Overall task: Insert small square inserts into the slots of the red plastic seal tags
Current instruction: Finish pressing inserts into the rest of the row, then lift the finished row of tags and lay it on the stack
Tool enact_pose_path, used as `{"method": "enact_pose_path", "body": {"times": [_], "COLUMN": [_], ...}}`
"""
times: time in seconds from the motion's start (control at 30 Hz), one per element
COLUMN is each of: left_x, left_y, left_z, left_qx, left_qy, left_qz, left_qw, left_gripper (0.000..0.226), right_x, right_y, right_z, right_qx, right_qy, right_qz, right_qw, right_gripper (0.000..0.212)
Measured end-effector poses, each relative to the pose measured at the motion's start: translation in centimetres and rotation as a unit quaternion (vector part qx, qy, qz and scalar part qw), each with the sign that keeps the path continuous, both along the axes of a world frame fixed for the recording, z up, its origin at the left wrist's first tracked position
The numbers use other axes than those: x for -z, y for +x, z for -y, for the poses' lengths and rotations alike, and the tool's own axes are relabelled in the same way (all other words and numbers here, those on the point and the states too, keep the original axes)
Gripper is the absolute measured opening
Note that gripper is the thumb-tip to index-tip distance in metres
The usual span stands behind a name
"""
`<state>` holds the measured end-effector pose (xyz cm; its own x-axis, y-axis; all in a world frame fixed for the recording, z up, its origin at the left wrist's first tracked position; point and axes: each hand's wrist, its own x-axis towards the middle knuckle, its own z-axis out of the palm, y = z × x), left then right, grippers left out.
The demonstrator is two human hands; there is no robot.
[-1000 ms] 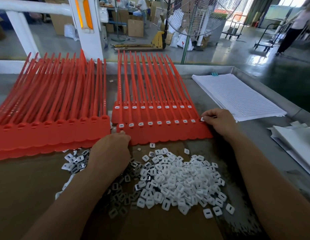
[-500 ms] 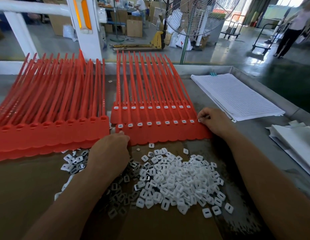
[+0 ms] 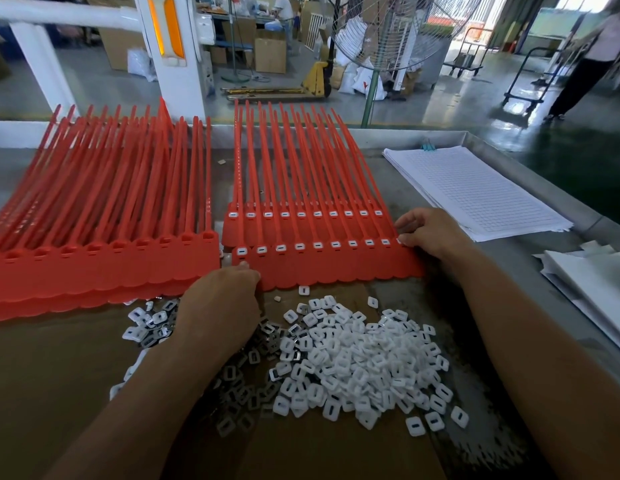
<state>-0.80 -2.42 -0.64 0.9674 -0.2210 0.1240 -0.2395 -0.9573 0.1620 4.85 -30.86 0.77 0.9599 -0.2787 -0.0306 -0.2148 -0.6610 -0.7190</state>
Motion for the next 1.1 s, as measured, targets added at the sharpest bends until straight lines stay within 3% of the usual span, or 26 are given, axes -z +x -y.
{"method": "enact_pose_path", "body": {"times": [0.27, 0.5, 0.67, 0.83, 1.1], "left_x": [0.0, -0.2, -0.1, 0.1, -0.3], "left_y": [-0.1, -0.1, 0.0, 0.1, -0.1], "left_z": [0.0, 0.2, 0.0, -0.3, -0.5], "left_qx": [-0.001, 0.003, -0.001, -0.003, -0.013], "left_qy": [-0.003, -0.003, -0.011, -0.077, -0.227], "left_qz": [-0.002, -0.013, -0.024, -0.028, 0.103], "left_qw": [1.0, 1.0, 1.0, 0.997, 0.968], "left_gripper": [0.04, 0.04, 0.041, 0.045, 0.033], "right_x": [-0.7, 0.9, 0.6, -0.2, -0.6], "right_y": [0.6, -0.8, -2.3, -3.6, -4.1], "right_z": [-0.3, 0.1, 0.8, 1.0, 0.8], "right_qx": [0.035, 0.054, 0.064, 0.027, 0.008], "right_qy": [-0.042, -0.084, 0.001, 0.042, 0.063], "right_qz": [-0.044, 0.039, 0.026, -0.046, -0.071], "right_qw": [0.998, 0.994, 0.998, 0.998, 0.995], "right_gripper": [0.015, 0.004, 0.006, 0.01, 0.01]}}
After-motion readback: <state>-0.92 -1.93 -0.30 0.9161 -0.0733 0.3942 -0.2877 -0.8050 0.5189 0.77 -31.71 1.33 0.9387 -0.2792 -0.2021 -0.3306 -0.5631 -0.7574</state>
